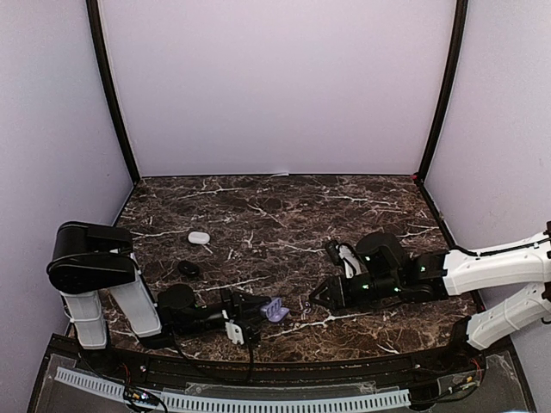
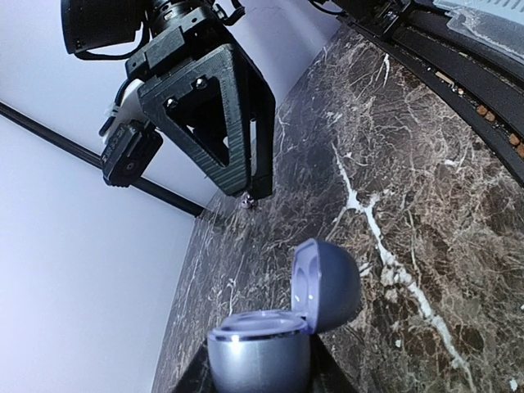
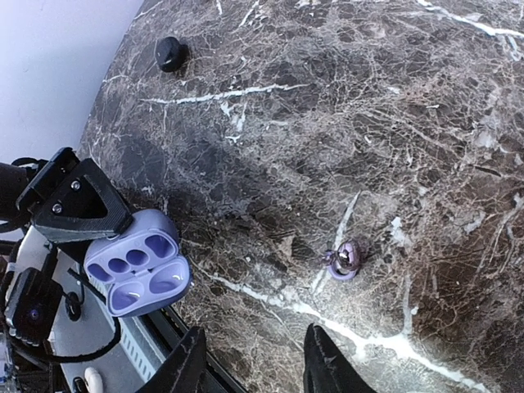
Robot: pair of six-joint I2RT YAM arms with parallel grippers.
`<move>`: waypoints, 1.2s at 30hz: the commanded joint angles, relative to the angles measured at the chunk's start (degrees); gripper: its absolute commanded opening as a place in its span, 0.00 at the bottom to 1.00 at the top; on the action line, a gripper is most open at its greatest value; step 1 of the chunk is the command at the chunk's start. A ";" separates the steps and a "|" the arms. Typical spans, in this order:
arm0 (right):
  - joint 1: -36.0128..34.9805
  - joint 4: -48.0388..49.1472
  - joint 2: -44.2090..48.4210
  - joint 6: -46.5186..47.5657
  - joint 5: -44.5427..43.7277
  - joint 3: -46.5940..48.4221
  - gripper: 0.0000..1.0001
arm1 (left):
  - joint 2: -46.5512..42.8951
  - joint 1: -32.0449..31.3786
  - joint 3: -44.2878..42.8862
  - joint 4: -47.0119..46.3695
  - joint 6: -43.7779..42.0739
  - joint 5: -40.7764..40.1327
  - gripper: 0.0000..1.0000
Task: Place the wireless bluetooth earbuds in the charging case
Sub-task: Adjust the left earbud at the center of the board.
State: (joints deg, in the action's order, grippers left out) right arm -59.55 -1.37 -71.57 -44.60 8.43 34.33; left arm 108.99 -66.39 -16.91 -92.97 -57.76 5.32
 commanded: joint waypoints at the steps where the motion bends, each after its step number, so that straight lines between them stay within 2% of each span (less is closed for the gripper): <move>1: 0.27 0.70 -0.93 -1.93 -1.61 0.46 0.40 | -2.18 0.34 1.29 -11.96 0.39 -1.41 0.02; 5: 0.24 -3.20 -3.04 -7.15 -5.03 0.83 0.33 | -2.20 1.03 1.61 -12.06 -0.50 -2.02 0.02; 8: 0.22 -1.33 -5.24 -10.40 -4.57 -0.81 0.30 | -2.14 1.35 1.69 -12.06 -1.13 -1.92 0.02; 15: -0.31 2.36 -12.25 -15.80 -5.96 -0.33 0.15 | -1.85 1.35 2.44 -12.06 -2.86 -1.69 0.02; 24: -2.75 1.44 -19.31 -17.06 -8.73 4.68 0.12 | -1.74 1.35 3.43 -12.06 -2.80 -0.84 0.02; 36: -2.81 -2.22 -22.32 -16.01 -12.78 7.83 0.11 | -3.08 1.35 4.60 -12.06 -3.50 -1.42 0.02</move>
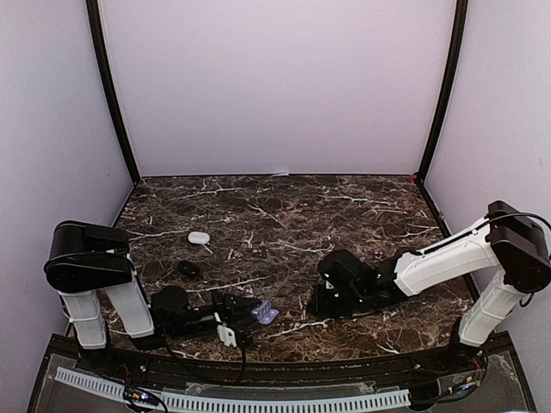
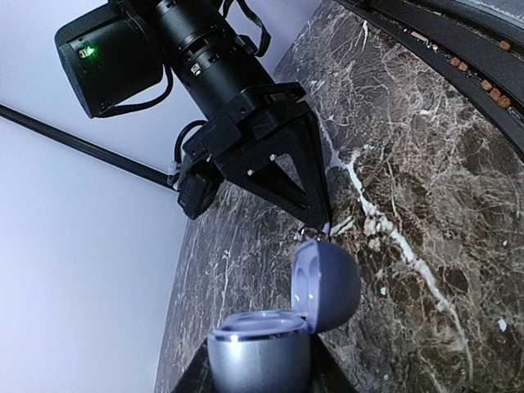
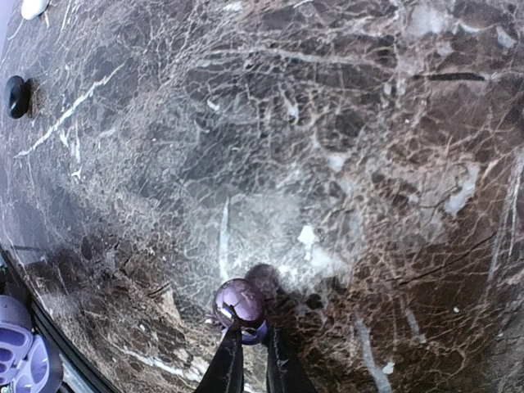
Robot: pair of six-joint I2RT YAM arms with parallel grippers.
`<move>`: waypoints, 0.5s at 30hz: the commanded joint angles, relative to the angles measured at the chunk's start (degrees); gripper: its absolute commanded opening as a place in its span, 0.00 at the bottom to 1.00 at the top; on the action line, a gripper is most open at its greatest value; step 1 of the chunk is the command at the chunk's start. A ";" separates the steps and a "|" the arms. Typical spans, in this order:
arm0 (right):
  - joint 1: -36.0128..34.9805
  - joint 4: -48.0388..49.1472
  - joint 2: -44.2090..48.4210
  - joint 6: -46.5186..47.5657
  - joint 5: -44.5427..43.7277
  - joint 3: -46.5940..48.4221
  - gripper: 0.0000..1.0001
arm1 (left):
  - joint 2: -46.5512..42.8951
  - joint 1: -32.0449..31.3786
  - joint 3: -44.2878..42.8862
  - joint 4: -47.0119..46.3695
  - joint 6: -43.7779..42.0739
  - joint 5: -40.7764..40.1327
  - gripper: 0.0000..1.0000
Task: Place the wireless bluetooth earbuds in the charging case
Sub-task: Adjust the left earbud at the center of the board.
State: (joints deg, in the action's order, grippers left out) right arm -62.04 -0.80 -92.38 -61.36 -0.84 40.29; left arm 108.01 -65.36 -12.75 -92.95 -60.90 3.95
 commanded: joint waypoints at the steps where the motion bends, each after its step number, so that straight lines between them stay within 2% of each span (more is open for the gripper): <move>1: -0.31 -3.75 -1.90 1.05 -3.93 2.46 0.11 | -2.10 0.32 0.45 -12.08 -0.41 -0.05 0.02; 9: 0.14 -8.57 -2.72 3.88 -7.99 5.88 0.12 | -2.10 0.33 0.45 -12.08 -0.38 -0.13 0.02; 15: 1.00 -7.97 -2.46 5.01 -7.58 5.74 0.12 | -2.01 0.33 0.45 -12.08 -0.27 -0.04 0.02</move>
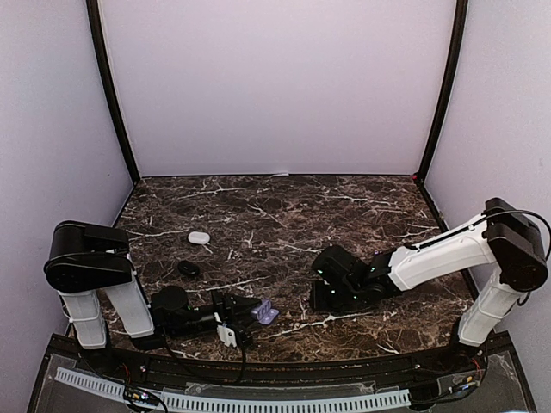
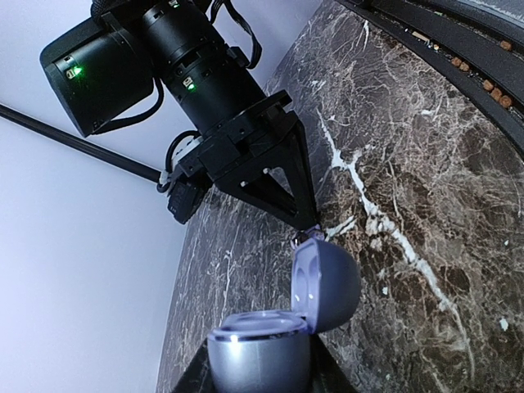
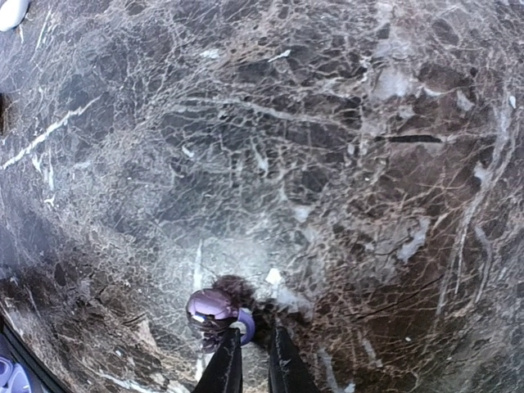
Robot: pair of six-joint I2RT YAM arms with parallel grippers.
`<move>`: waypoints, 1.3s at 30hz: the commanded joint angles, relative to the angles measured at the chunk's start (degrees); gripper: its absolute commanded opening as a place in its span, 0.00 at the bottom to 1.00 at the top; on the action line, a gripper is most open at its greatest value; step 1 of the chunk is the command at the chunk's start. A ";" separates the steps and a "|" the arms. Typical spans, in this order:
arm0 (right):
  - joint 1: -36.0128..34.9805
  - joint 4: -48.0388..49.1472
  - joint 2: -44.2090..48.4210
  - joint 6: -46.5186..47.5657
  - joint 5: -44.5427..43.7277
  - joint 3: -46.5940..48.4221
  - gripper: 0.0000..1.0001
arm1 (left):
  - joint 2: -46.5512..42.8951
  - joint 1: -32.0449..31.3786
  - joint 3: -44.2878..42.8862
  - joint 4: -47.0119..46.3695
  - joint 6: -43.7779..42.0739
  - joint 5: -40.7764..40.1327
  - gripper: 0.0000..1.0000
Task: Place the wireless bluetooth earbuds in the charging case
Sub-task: Adjust the left earbud at the center of the board, then pick up the left earbud from the center of the board.
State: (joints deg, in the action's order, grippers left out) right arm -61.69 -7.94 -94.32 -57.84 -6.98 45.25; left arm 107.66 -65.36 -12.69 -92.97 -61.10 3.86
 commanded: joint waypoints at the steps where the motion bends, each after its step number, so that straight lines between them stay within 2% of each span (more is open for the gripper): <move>1: 0.92 -0.63 -0.47 1.88 -1.18 0.72 0.13 | -1.66 0.32 0.37 -12.06 -0.08 0.03 0.02; 10: 2.59 7.99 4.40 8.70 4.46 -4.85 0.21 | -1.58 0.32 0.22 -12.05 0.06 0.11 0.02; 17: 5.77 16.34 6.19 7.68 10.58 -11.07 0.22 | -1.48 0.37 0.12 -12.06 0.12 0.22 0.02; 39: 6.23 14.54 -0.63 8.23 13.43 -7.11 0.19 | -1.88 0.32 0.21 -12.06 0.02 0.19 0.02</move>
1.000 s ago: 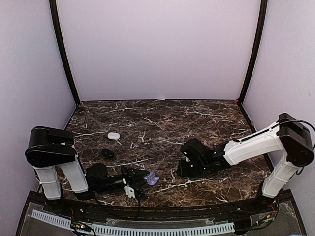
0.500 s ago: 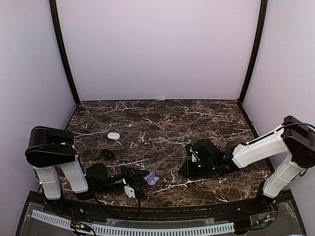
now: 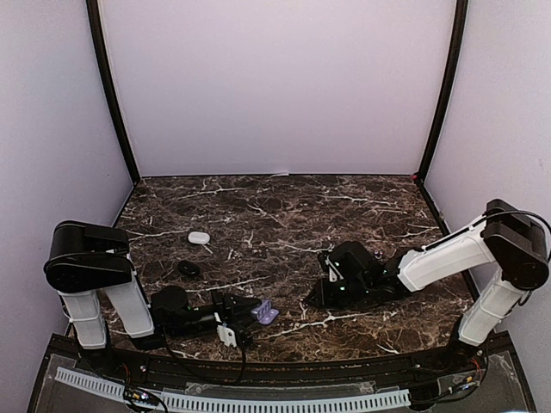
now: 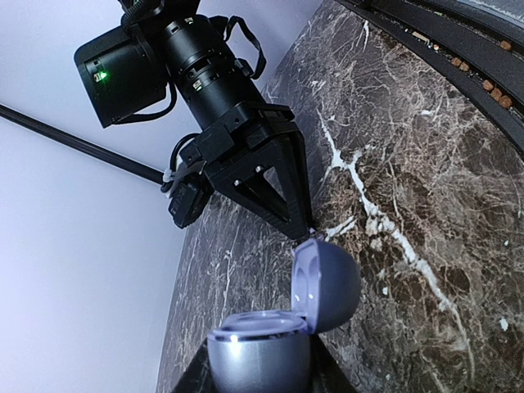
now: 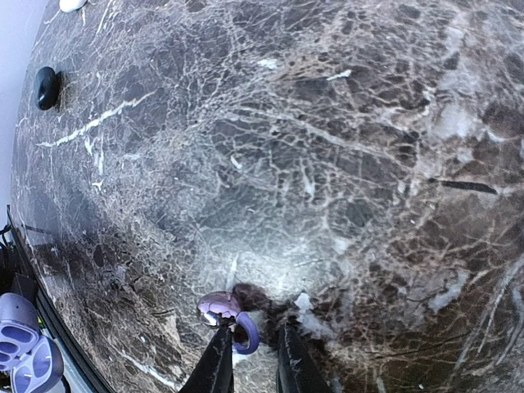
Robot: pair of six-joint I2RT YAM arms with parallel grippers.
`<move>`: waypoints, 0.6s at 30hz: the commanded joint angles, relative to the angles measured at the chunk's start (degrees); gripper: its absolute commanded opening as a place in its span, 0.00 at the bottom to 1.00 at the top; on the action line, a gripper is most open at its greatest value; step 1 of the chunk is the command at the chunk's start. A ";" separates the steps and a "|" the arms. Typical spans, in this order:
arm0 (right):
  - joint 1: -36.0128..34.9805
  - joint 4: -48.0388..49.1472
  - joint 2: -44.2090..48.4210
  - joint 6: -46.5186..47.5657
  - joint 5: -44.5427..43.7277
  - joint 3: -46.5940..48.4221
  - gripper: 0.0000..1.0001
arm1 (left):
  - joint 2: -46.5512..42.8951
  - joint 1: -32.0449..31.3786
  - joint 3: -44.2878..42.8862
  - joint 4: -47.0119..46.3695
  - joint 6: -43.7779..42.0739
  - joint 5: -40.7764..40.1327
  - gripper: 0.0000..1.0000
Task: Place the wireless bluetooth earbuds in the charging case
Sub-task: Pick up the left earbud from the center of the board.
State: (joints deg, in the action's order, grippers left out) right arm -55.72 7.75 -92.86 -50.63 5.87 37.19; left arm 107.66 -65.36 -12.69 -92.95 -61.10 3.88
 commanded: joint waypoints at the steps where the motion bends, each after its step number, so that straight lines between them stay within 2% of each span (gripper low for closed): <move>1: 0.20 -1.04 -2.29 1.06 0.83 1.02 0.19 | -1.92 0.35 0.16 -12.08 0.02 0.20 0.02; 18: 0.25 3.20 -3.20 0.03 5.52 1.94 0.10 | -2.01 0.35 0.30 -12.08 -0.16 0.04 0.02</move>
State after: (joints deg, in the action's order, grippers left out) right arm -55.72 9.54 -94.85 -50.24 9.67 38.06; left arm 107.66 -65.36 -12.69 -92.95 -61.10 3.86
